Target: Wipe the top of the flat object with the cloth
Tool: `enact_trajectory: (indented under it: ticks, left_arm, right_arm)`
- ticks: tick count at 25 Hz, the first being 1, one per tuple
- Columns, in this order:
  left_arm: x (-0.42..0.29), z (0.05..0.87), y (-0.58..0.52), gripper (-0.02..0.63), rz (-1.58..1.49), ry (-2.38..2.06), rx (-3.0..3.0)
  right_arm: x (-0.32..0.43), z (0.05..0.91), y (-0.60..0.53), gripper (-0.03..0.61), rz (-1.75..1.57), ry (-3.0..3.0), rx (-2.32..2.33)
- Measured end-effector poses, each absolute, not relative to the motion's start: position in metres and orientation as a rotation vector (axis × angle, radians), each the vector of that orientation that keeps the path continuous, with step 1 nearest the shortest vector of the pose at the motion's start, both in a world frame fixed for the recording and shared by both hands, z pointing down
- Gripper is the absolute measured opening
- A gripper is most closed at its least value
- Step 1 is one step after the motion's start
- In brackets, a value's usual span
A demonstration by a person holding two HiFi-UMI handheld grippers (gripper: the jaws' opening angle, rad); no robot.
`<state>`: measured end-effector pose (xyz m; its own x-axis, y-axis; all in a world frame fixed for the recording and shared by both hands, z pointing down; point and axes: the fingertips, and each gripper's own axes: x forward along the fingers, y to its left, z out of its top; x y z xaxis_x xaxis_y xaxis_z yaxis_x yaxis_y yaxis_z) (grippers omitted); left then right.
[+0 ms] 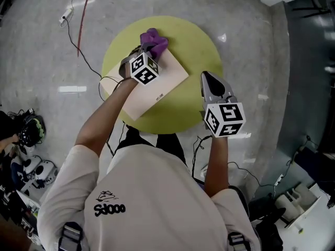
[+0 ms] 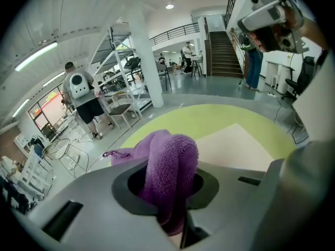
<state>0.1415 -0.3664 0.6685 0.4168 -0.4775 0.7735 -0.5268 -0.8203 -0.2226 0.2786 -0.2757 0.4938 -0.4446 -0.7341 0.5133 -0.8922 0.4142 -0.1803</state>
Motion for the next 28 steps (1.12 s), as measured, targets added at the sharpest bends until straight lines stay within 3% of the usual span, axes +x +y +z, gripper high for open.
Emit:
enact_trajectory:
  ticks: [18, 28]
  left_arm:
    - [0.245, 0.674, -0.218, 0.064, 1.493, -0.161, 2.877]
    - [0.209, 0.676, -0.232, 0.064, 1.594, -0.213, 2.835]
  right_arm:
    - [0.282, 0.483, -0.222, 0.009, 0.639, -2.233, 1.568]
    - [0.263, 0.483, -0.223, 0.009, 0.629, -2.263, 1.542]
